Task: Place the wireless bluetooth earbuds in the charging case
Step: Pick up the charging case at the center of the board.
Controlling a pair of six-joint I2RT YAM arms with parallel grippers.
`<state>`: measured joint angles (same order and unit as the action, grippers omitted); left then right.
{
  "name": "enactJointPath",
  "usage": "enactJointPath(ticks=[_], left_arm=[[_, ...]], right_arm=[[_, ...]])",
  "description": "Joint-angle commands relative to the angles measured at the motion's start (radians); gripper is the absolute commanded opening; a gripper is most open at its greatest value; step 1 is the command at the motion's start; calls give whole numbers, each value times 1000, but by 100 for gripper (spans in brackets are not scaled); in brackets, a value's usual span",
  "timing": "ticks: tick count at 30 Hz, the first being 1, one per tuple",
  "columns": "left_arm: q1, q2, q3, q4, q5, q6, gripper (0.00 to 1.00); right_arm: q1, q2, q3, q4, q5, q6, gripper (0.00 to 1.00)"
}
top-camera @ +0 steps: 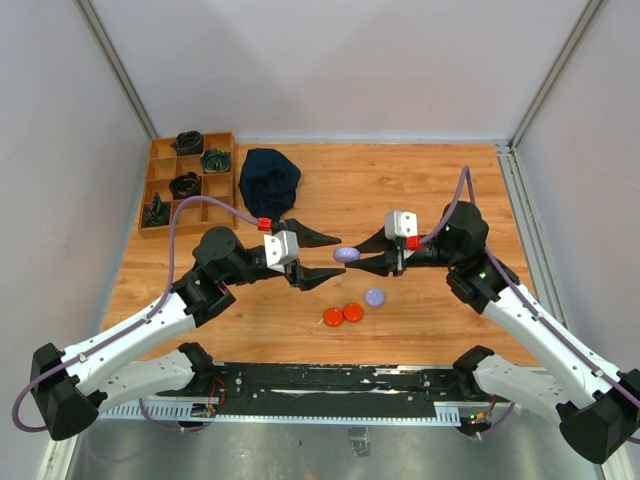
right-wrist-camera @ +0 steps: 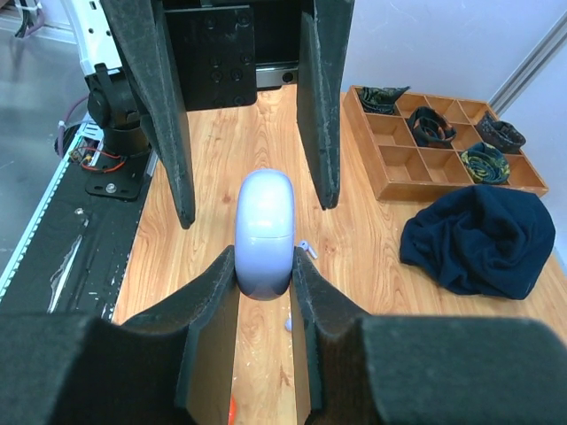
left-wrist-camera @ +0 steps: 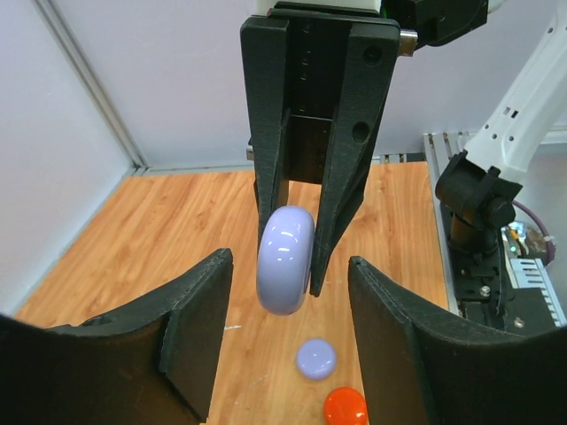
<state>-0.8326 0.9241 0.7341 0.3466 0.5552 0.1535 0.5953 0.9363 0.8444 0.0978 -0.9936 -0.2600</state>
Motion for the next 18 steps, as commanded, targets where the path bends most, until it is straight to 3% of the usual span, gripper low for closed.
enactJointPath(ticks=[1,6,18], left_arm=[[6,-21,28,-17,-1,55,60],[6,-7,13,7,8,64,60],[4,34,23,11,87,71,60]], right_arm=[[-5,-33,-2,-15,8,-69,6],[2,-120,-114,102,45,-63,7],[11,-146,-162,175,21,-53,8]])
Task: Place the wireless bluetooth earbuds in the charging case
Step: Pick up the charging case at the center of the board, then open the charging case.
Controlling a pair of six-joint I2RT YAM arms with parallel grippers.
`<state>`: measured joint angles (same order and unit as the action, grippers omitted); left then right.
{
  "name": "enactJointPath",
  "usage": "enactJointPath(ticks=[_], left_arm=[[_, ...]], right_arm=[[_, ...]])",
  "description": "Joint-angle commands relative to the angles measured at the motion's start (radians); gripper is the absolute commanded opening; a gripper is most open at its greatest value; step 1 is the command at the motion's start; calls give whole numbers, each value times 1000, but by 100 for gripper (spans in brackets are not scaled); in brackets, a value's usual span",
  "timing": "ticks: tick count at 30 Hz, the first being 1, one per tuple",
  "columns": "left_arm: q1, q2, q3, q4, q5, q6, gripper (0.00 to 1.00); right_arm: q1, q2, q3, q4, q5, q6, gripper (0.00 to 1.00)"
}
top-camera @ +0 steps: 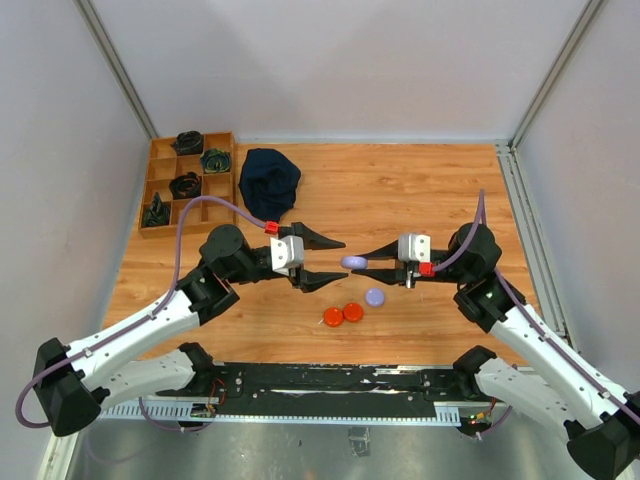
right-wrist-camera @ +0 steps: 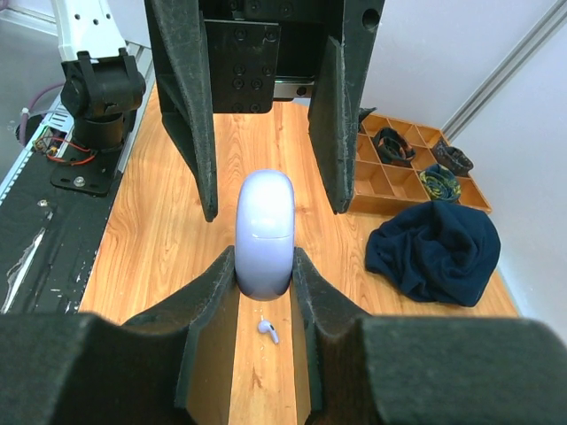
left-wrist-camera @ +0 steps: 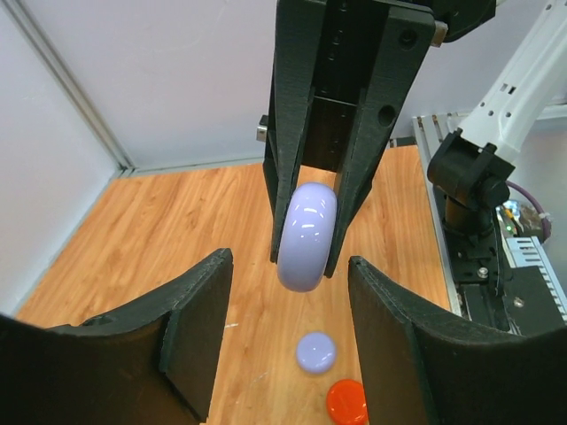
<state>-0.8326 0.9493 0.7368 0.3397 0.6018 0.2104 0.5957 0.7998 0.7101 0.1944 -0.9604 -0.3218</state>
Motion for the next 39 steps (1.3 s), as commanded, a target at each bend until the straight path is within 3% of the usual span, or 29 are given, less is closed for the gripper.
enactJointPath(ticks=[1,18,39], left_arm=[[4,11,21,18,40,15,60],[4,30,29,66,-33,-50,50],[6,-35,45,73,-149,-138,55]], right_arm=[[10,-10,-32,87,-14,14,8],[10,7,-61,174,-30,69,8],[10,15,-71,149,-40,44,8]])
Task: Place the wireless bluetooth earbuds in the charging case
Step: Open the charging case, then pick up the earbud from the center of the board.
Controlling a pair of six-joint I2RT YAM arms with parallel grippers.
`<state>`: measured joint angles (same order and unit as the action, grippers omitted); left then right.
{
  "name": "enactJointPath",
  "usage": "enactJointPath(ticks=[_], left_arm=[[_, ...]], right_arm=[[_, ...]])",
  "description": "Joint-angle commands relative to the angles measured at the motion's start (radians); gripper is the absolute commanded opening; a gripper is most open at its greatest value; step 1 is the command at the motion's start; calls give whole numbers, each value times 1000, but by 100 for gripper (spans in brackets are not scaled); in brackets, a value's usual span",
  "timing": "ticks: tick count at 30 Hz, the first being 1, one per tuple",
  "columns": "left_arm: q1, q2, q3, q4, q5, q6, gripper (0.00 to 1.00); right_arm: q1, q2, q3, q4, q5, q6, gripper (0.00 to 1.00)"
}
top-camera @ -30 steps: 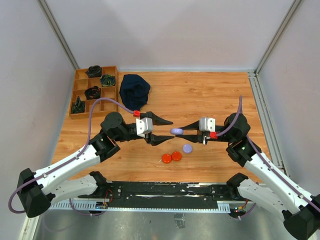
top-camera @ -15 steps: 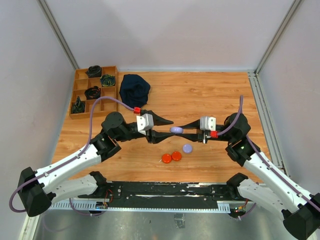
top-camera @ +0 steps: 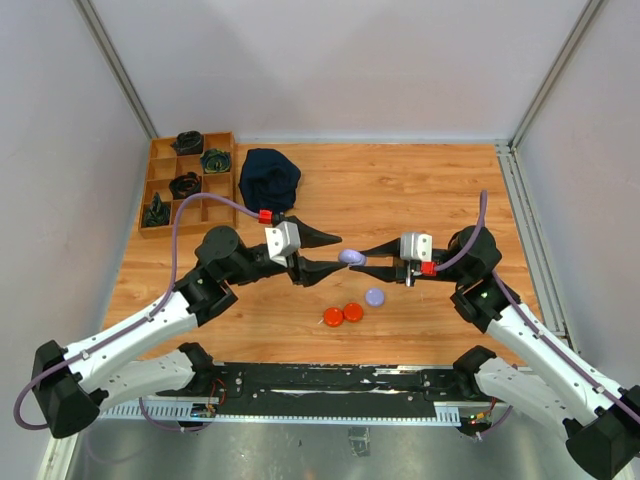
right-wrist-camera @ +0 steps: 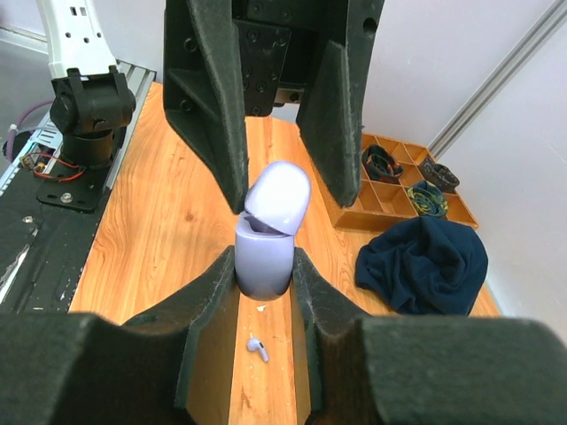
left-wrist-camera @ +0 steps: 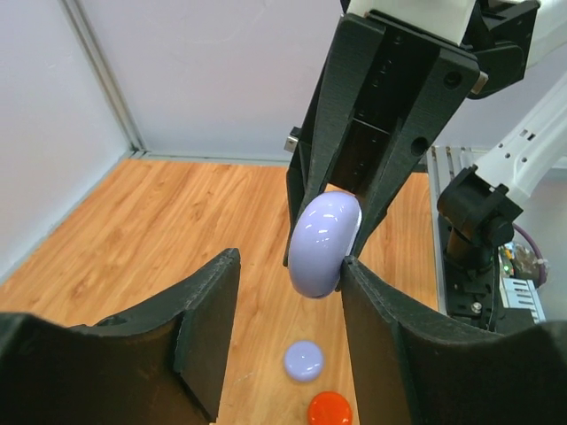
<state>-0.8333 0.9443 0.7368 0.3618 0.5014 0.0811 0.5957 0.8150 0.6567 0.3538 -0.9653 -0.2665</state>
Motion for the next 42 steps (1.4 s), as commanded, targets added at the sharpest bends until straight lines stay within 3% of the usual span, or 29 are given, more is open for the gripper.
enactJointPath(ticks=[1,17,20,27,34,42], left_arm=[[7,-32,47,48,-50,-7,55],[7,-65,41,20,-88,-25,65],[7,-78,25,-11,-153,-52,66],[7,-102,-39,-126,-507,-245,77],[7,-85,-84,-326,-722,-420,78],[15,33,-129,-399,-775,-561,78]], right_arm=[[11,0,-16,-12,-34,-11,8],[10,3,-20,-26,6,-25,7],[11,-2,-22,-52,47,-42,7],[9,-37,-29,-167,148,-90,7],[9,-132,-77,-249,240,-109,6],[9,-152,-98,-277,279,-116,6]])
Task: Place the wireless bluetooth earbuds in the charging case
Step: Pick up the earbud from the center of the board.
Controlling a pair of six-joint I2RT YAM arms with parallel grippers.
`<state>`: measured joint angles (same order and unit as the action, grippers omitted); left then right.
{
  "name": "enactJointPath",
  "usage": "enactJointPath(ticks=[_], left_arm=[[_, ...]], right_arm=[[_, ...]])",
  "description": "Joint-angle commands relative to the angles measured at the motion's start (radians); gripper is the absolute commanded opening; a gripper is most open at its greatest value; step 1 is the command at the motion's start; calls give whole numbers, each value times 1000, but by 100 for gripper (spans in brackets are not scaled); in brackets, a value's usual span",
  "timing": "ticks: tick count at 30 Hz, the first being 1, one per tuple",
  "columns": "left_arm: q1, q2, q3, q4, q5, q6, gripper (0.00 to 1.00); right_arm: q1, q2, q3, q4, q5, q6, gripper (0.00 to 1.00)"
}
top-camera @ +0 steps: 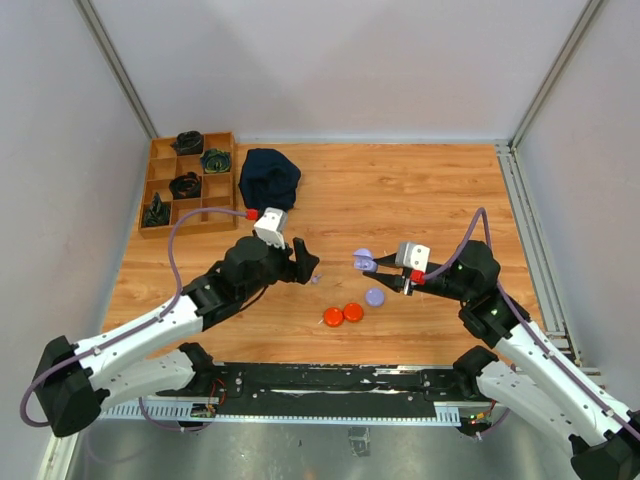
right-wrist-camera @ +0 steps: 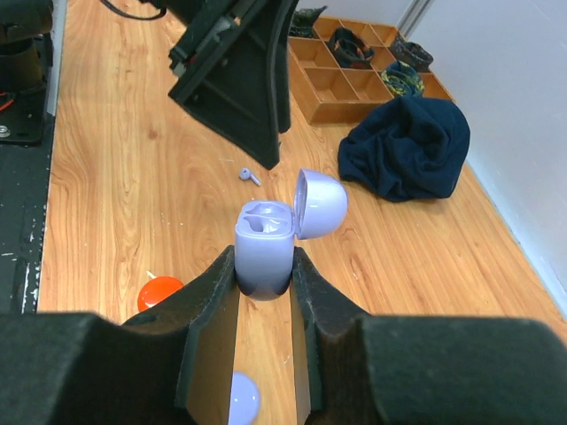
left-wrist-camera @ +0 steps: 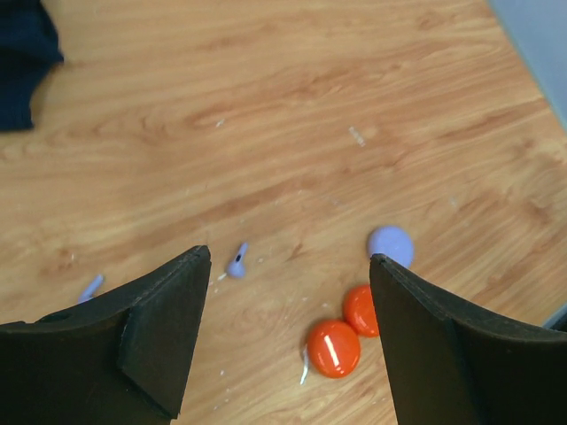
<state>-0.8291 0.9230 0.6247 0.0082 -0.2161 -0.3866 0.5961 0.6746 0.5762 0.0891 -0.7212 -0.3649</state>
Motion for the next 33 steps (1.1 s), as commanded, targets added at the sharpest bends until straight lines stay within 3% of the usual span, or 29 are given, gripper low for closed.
enactJointPath(ticks=[1,19,27,33], left_arm=[[10,79,-20,-41,-55,-102,78],[62,619,225,-8,78,-116,77],[65,786,352,-110,156,-98,77],[65,825,386,-197,197,-98,76]], right_arm=[[9,-12,-18,-14,39,-17,6],[9,-13,-22,-32,82,-22,6],[9,-13,-23,-34,111,-22,5],[9,-13,-24,-29,123,-19,5]])
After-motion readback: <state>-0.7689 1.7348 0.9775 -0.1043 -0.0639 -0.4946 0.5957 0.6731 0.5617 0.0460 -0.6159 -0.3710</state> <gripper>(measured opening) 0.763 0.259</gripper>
